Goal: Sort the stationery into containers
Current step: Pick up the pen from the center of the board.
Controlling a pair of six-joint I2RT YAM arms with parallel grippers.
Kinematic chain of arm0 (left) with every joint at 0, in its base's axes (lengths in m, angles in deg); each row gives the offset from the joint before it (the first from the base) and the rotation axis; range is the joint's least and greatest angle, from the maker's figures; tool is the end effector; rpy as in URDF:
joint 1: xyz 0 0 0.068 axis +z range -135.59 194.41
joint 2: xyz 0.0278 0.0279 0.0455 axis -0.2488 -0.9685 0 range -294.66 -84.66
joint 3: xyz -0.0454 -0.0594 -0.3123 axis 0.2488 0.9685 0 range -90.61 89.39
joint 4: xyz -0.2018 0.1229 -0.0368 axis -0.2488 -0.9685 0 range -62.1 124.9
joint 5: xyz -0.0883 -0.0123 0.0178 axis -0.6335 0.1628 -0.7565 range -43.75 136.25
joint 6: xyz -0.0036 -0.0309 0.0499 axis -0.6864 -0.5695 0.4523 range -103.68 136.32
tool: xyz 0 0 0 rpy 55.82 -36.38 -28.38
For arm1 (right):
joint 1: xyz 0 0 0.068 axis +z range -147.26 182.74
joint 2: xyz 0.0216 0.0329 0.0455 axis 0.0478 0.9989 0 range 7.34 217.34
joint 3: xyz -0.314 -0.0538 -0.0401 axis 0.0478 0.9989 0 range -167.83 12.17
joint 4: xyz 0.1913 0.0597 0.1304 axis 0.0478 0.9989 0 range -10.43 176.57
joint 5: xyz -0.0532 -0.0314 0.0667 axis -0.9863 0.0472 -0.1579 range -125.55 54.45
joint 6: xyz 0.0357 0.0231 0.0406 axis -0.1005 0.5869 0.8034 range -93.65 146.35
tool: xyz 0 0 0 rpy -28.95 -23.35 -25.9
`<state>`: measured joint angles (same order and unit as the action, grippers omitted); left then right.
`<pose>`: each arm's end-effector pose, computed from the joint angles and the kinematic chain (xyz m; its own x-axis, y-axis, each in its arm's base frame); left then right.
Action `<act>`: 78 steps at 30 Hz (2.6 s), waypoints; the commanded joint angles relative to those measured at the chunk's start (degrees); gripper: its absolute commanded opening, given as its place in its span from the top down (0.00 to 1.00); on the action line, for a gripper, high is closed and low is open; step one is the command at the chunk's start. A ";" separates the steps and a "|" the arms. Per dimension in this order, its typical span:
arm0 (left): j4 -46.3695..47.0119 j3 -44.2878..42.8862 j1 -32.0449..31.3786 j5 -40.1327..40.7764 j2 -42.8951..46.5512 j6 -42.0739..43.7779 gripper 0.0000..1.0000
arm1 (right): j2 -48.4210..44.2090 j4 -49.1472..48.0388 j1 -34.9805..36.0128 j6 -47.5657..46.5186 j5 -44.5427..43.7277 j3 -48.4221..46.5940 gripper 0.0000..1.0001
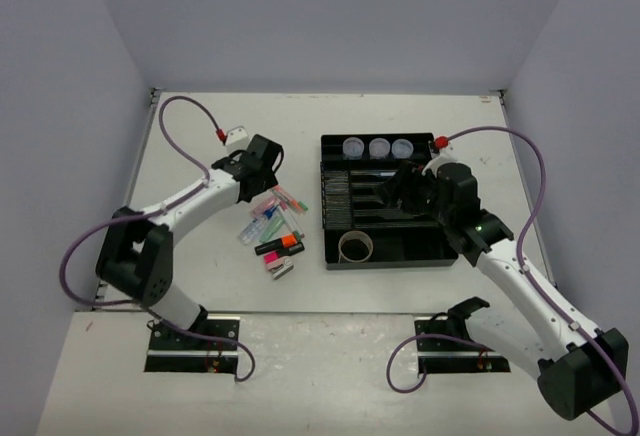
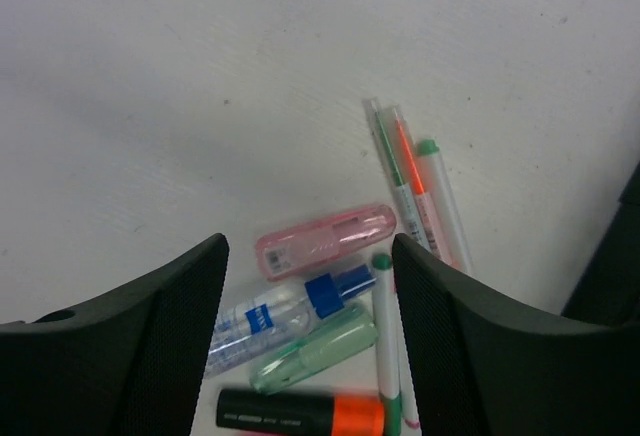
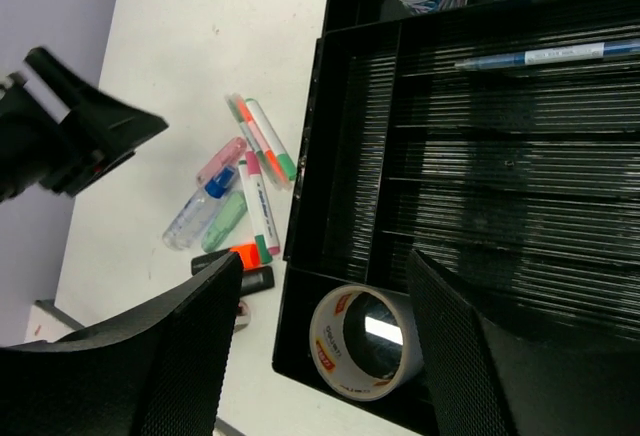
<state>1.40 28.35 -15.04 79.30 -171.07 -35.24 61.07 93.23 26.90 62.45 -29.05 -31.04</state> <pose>0.2574 -0.1186 0.2921 -0.5938 -0.4188 -0.6870 -0.4804 0.8695 -0.1148 0.1520 0.0735 0.3373 -0.5970 0.3738 -0.7098 -0.1845 0.7971 0.5750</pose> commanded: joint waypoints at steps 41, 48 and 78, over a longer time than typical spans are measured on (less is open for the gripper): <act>3.67 -12.12 2.82 -3.55 -24.56 -10.81 0.67 | 0.48 -1.82 0.01 -4.55 -0.26 3.40 0.50; 4.16 -11.31 2.75 -3.34 -25.05 -11.59 0.67 | 0.55 -1.81 0.01 -4.63 -0.43 3.33 0.50; 9.92 -7.46 2.82 -5.27 -17.85 -11.55 0.93 | -1.08 -2.82 0.04 -4.72 -0.64 4.22 0.50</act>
<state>7.65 19.65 -12.60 73.38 -193.59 -44.98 61.73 93.26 26.90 59.04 -28.70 -27.61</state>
